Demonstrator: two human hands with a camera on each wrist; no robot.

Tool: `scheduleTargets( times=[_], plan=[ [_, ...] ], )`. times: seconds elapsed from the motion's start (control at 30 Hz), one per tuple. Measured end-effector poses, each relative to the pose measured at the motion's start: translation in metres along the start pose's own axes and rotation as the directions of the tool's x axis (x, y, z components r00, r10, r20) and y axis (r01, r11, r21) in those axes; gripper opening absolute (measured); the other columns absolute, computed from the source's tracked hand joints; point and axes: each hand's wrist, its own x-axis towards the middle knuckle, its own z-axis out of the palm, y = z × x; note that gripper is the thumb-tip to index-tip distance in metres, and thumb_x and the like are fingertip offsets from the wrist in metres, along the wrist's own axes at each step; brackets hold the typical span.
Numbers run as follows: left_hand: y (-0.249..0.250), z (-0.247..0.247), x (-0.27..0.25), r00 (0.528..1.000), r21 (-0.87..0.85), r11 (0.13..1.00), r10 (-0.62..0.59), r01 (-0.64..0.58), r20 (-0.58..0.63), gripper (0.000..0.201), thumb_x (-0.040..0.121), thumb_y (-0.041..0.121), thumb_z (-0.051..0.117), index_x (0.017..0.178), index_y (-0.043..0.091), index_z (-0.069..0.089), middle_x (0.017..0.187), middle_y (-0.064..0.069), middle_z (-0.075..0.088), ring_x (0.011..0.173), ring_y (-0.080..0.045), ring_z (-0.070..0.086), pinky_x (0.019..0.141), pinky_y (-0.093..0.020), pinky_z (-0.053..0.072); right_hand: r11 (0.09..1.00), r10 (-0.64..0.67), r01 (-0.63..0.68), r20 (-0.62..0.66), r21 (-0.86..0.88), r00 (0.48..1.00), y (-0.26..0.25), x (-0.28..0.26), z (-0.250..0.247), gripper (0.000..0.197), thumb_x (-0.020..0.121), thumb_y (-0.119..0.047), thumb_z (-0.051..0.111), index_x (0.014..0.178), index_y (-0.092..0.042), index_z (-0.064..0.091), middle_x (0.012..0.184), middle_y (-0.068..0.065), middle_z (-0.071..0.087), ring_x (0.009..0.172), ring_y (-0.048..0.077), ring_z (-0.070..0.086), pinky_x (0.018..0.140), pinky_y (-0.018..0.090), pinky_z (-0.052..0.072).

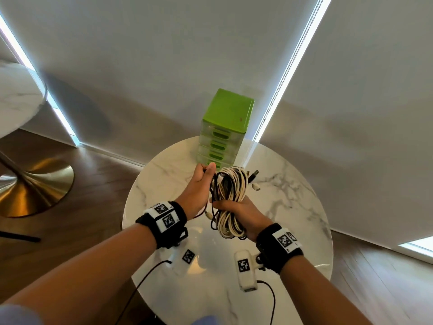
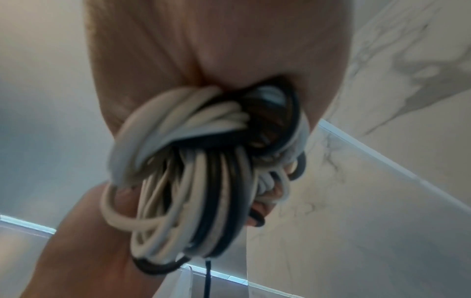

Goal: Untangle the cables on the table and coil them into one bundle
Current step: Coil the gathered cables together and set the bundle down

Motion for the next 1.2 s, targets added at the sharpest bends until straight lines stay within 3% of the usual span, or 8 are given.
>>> scheduleTargets(
  times=[0.23,0.43,0.67,0.77,0.87,0.93,1.03,1.2],
  plan=[
    [0.012,0.018,0.001,0.974,-0.452,0.876,-0.219,0.168,-0.062,0.017,0.107,0.026,0.047,0.097,0.014,0.039,0.091,-0.008,0.052,0.093,-0.02,0.055,0.092,-0.043,0.049,1.0,-0.023,0.023,0.019,-0.013,1.0,-0.003,0.002,0.001,0.038,0.082,0.001,0.075,0.118,-0.012,0.069,0.104,0.011,0.076,0.094,0.025,0.072,0.083,0.038,0.059],
    [0.02,0.024,-0.004,0.987,-0.602,0.792,-0.156,0.102,-0.037,0.017,0.108,0.014,0.042,0.092,0.016,0.036,0.086,-0.005,0.047,0.083,-0.017,0.053,0.084,-0.035,0.049,0.985,0.048,-0.055,0.05,0.161,0.998,0.001,0.001,-0.003,0.017,0.088,0.003,0.066,0.105,0.0,0.068,0.09,0.021,0.07,0.08,0.032,0.069,0.083,0.051,0.057],
    [0.009,0.002,0.001,0.998,-0.196,0.979,-0.06,0.063,0.025,0.014,0.109,0.033,0.042,0.104,0.022,0.035,0.115,-0.003,0.049,0.111,-0.016,0.05,0.105,-0.04,0.043,0.961,0.053,-0.022,-0.106,0.277,0.993,0.004,0.005,-0.015,0.01,0.087,-0.006,0.068,0.087,0.001,0.06,0.078,0.021,0.055,0.066,0.036,0.064,0.075,0.049,0.055],
    [-0.005,-0.013,-0.015,0.967,0.132,0.985,-0.135,0.108,0.216,0.049,0.1,0.061,0.027,0.125,0.02,0.041,0.134,-0.001,0.051,0.123,-0.015,0.054,0.106,-0.039,0.046,0.925,0.039,0.038,-0.196,0.378,0.98,0.0,0.009,-0.025,0.015,0.088,-0.009,0.069,0.097,-0.001,0.059,0.082,0.021,0.052,0.07,0.037,0.065,0.065,0.041,0.056],
    [-0.032,-0.023,-0.037,0.79,0.425,0.9,-0.33,0.098,0.517,0.077,0.103,0.064,0.009,0.101,0.01,0.063,0.101,-0.008,0.072,0.094,-0.023,0.069,0.099,-0.044,0.05,0.906,0.016,0.108,-0.287,0.41,0.958,-0.002,0.015,-0.027,0.021,0.084,-0.009,0.075,0.098,-0.004,0.06,0.081,0.019,0.056,0.083,0.04,0.063,0.071,0.043,0.055],
    [-0.044,-0.02,-0.046,0.729,0.484,0.871,-0.384,0.083,0.566,0.067,0.104,0.062,0.013,0.08,0.014,0.054,0.073,-0.004,0.06,0.073,-0.024,0.062,0.088,-0.046,0.05,0.898,0.029,0.107,-0.301,0.428,0.953,-0.002,0.017,-0.022,0.025,0.081,-0.01,0.079,0.101,-0.006,0.064,0.086,0.02,0.059,0.092,0.04,0.061,0.081,0.049,0.055],
    [-0.053,-0.015,-0.043,0.757,0.515,0.854,-0.383,0.071,0.529,0.054,0.103,0.063,0.018,0.076,0.019,0.036,0.068,0.003,0.037,0.063,-0.016,0.041,0.077,-0.038,0.04,0.843,0.092,0.031,-0.2,0.538,0.975,-0.005,0.016,-0.011,0.026,0.087,-0.015,0.076,0.107,-0.005,0.062,0.087,0.019,0.059,0.091,0.038,0.065,0.087,0.057,0.057],
    [-0.048,-0.04,-0.026,0.883,0.65,0.743,-0.184,-0.163,0.431,0.063,0.086,0.084,0.037,0.074,0.022,0.041,0.071,0.003,0.044,0.064,-0.011,0.041,0.067,-0.035,0.044,0.853,0.119,-0.114,0.024,0.509,0.993,-0.021,0.006,-0.017,0.021,0.088,-0.025,0.069,0.084,-0.006,0.062,0.075,0.012,0.055,0.062,0.024,0.057,0.065,0.036,0.056]
  ],
)
